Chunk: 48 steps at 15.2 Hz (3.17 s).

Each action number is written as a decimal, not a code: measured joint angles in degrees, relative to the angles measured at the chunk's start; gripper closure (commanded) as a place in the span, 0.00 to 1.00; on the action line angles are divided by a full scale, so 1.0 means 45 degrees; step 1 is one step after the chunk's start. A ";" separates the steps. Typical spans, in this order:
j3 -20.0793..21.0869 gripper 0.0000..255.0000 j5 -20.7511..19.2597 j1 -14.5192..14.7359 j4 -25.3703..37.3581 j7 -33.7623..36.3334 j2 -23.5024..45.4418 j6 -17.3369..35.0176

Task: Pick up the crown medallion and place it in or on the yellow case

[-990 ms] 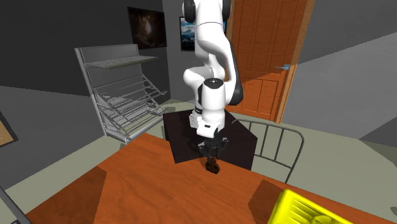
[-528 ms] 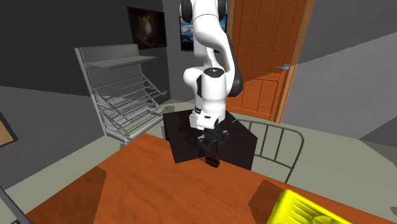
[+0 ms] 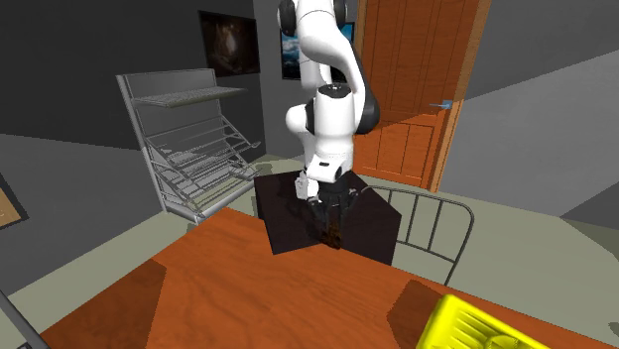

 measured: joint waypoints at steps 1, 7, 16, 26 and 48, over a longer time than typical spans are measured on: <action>0.0041 1.00 -0.0050 -0.0024 0.0016 0.0060 -0.0190 -0.0205; 0.0207 1.00 -0.0205 -0.0125 0.0435 0.0233 -0.1061 -0.1483; 0.0653 1.00 0.0105 0.0232 0.1773 0.0714 -0.0999 -0.2761; 0.1564 1.00 0.1323 0.1424 0.6097 0.1880 0.2753 -0.3376; 0.2692 1.00 0.2218 0.2333 2.1145 0.4129 1.2721 -0.8442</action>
